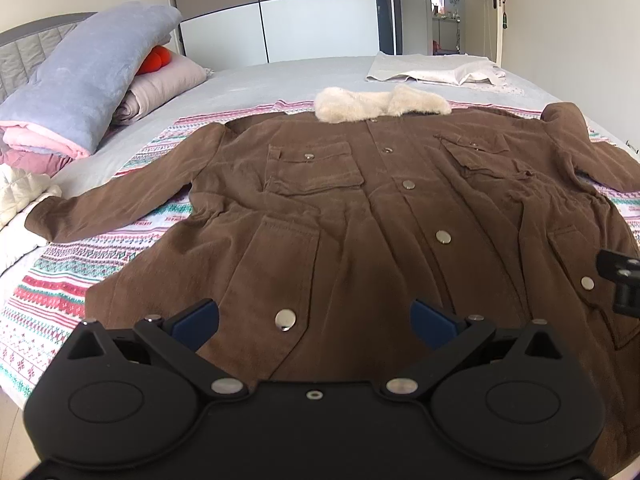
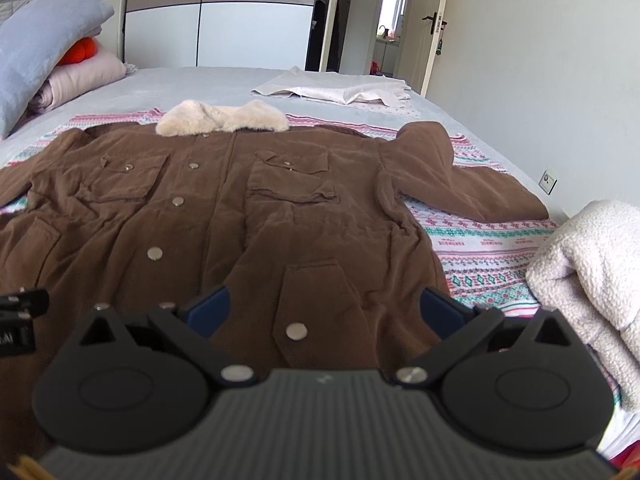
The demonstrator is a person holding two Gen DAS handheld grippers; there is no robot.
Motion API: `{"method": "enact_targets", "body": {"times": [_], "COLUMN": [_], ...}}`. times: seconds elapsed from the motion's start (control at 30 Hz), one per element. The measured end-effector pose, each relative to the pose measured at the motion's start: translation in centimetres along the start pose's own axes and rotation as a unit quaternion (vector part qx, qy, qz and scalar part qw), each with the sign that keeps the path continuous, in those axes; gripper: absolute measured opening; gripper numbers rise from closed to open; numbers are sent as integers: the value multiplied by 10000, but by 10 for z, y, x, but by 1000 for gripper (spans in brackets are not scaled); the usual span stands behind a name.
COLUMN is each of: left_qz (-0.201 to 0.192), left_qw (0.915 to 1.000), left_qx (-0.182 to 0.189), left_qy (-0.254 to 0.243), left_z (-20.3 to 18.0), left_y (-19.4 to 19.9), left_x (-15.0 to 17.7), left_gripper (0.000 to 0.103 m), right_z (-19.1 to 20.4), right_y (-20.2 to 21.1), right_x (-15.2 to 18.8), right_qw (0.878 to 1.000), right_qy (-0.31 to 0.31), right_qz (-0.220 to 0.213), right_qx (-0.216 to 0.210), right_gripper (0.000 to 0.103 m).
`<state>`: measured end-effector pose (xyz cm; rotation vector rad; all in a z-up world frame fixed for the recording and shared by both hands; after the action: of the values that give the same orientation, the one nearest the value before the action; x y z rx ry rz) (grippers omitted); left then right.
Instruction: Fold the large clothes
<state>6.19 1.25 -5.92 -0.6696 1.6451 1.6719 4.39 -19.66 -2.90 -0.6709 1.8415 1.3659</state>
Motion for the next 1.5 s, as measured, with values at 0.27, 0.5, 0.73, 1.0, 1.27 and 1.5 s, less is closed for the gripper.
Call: {"method": "enact_targets", "body": {"times": [0.27,0.5,0.73,1.0,1.27,1.5], "left_qz": [119,477,860,921,801,210], "left_qw": [9996,9952,9820,9407,9331,9473], "left_qx": [249,809,1106,2329,2716,2417], "left_qy": [1,285,1270,2289,2217,2093], "left_z": [19,79,163,189,166,176], "left_y": [8,16,26,4,16,80], "left_x": [14,27,45,86,92,70], "left_gripper": [103,103,103,101,19,11], "right_z": [-17,-57,-99,-101,-89,-118], "right_y": [11,20,23,11,16,63], "right_x": [23,41,70,107,104,78], "right_qw": [9994,9976,9806,9580,9640,9761], "right_qy": [346,-170,-1089,-1606,-1347,-1269], "right_qz": [-7,208,795,1228,829,98], "right_qx": [-95,-636,-1425,-2034,-2139,-1764], "right_gripper": [103,103,103,102,26,11]}}
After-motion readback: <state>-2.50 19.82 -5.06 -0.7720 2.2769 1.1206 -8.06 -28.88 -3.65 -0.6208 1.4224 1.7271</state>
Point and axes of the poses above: each gripper's, at about its wrist camera, not at the fingertips, and y roughly against the way its jaws point, z to its left, x to its underside, the point moved 9 cm from there along -y, roughly the way its jaws point, and after that the axes turned 2 degrees about x, right-handed, at the moved point
